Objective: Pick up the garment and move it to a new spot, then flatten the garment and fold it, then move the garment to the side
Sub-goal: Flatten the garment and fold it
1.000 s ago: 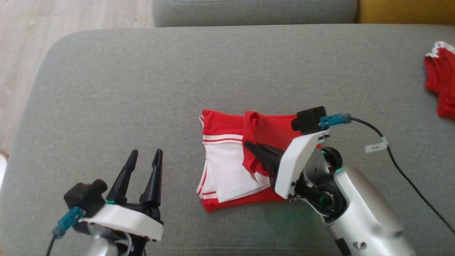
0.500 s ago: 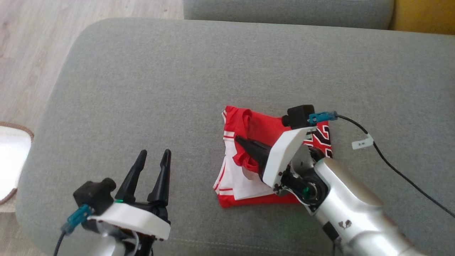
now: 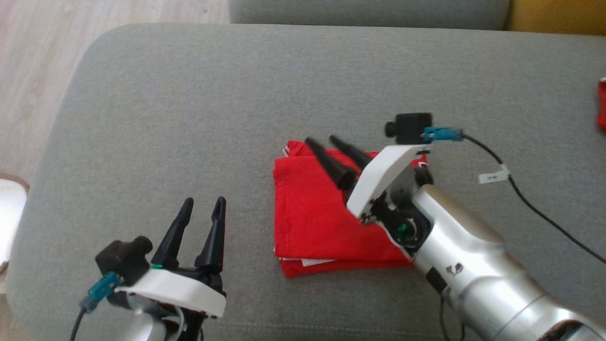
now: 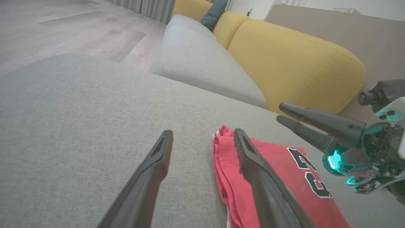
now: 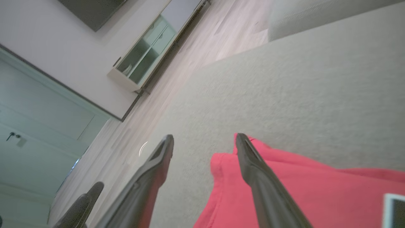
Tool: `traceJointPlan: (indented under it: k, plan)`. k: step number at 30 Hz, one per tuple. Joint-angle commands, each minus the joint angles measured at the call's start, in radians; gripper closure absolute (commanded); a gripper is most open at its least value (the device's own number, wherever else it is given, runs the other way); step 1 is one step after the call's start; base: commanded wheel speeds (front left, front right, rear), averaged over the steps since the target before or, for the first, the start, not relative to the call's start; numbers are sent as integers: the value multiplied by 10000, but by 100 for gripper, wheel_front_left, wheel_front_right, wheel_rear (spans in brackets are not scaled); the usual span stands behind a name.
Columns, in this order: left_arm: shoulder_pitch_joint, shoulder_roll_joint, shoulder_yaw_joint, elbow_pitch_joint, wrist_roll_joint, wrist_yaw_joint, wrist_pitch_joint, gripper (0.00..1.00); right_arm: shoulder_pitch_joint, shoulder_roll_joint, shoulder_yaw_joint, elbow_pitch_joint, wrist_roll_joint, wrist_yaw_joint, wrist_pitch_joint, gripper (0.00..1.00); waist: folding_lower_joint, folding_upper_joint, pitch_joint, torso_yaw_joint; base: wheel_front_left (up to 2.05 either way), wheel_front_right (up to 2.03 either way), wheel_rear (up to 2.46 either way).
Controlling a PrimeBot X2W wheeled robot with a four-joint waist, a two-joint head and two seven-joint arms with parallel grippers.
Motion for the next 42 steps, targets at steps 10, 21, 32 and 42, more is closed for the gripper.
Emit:
traceJointPlan:
  k: [10,21,32,42]
  plan:
    - [-598,139,582,-337,211,80,-128,0,-596,98,-1130,922,-2286,65,-2878,0,0,0,-138,-765,0,0,0]
    - [-535,-209,915,-150,894,220,-130,0,759,-140,-3910,743,-5911,65,-4002,0,0,0,-735,-1171,0,0,0]
    - [161,-727,1607,176,1787,301,-131,0,3988,204,-6483,-1837,-8464,65,-4009,0,0,0,-1271,-1111,0,0,0]
    - [556,-986,2004,424,2264,162,-131,0,5312,210,-6788,-3072,-8256,65,-4010,0,0,0,-1317,-1084,0,0,0]
